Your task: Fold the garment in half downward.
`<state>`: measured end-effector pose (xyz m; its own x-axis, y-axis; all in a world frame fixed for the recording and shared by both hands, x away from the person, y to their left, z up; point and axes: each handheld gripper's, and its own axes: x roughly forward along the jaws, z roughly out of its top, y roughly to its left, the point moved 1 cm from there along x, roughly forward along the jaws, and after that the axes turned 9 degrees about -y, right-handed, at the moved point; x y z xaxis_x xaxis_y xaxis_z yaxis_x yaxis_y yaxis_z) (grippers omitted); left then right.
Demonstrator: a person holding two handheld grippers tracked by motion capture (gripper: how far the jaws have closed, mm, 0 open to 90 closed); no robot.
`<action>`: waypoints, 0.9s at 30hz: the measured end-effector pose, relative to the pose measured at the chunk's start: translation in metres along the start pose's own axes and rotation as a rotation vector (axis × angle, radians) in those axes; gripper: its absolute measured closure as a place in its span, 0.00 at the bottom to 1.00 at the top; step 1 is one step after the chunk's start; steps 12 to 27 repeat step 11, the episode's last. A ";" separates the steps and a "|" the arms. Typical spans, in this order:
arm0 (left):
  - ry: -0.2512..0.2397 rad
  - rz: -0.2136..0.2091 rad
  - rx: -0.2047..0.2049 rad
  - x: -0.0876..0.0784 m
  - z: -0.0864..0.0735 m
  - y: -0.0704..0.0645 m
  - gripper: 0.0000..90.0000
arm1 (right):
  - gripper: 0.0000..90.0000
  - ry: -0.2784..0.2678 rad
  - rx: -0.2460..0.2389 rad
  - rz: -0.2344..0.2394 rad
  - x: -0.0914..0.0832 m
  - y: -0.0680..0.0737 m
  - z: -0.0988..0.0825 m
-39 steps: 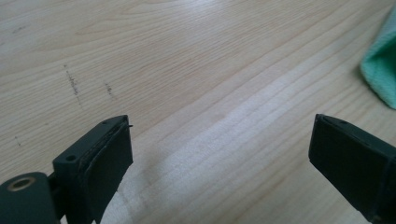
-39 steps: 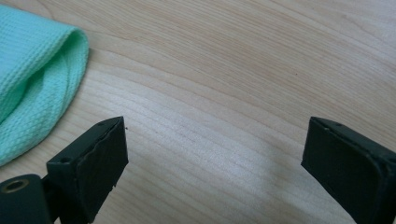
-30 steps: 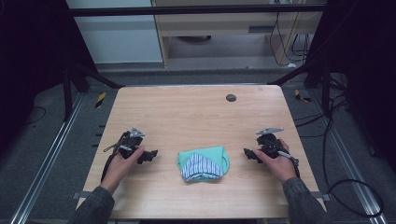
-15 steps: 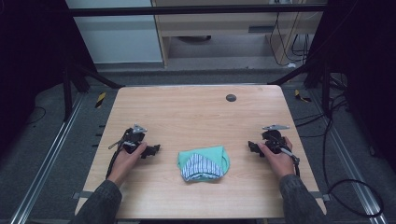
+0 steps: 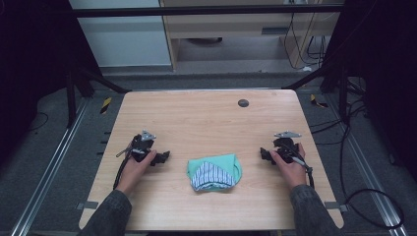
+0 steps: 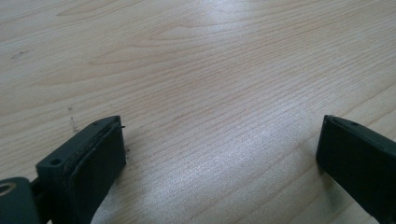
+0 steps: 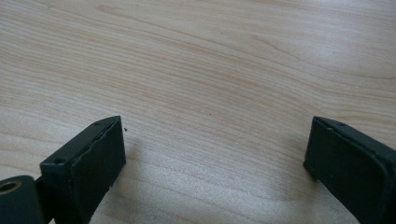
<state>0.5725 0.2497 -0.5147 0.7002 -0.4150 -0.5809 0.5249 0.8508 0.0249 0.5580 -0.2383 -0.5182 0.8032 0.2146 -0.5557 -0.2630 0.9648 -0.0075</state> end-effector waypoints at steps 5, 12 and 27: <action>0.003 0.002 -0.008 0.000 0.000 0.001 0.00 | 0.00 0.018 0.057 -0.067 0.001 0.011 0.000; 0.006 0.002 -0.006 0.000 0.000 0.001 0.00 | 0.00 0.017 0.095 -0.119 -0.003 0.015 -0.003; 0.006 0.002 -0.006 0.000 0.000 0.001 0.00 | 0.00 0.017 0.095 -0.119 -0.003 0.015 -0.003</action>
